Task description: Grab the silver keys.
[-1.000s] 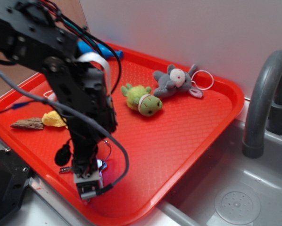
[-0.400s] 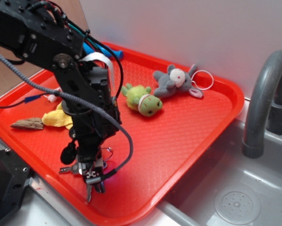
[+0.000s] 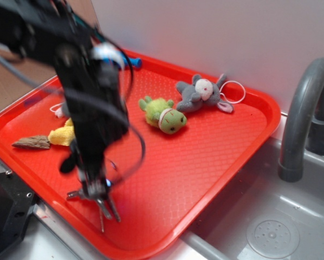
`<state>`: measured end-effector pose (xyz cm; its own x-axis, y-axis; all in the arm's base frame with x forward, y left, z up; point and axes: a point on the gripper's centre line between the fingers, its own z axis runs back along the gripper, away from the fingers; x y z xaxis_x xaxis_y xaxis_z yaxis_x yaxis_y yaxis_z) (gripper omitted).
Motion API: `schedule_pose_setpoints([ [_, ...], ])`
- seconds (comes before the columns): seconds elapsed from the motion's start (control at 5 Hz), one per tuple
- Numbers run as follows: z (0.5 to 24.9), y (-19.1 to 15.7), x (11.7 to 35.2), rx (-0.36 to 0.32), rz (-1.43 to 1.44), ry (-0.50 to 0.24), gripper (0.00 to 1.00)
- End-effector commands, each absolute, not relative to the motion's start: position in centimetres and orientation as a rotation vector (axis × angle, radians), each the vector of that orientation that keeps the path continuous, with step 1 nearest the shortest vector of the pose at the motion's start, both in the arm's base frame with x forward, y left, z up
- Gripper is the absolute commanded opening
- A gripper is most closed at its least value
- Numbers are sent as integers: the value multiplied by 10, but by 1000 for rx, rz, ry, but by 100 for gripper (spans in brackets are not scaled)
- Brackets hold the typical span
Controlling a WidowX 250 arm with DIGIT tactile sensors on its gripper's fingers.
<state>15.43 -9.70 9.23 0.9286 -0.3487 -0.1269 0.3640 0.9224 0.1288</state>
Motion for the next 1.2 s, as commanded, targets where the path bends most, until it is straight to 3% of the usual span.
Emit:
schedule_pose_setpoints([
  [0.0,200,-75,171,174,-71,-101,0],
  [0.2,250,-73,179,209,-8,-40,0],
  [0.4,281,-71,187,195,1,-29,0],
  [1.0,250,-77,212,170,-9,-14,0],
])
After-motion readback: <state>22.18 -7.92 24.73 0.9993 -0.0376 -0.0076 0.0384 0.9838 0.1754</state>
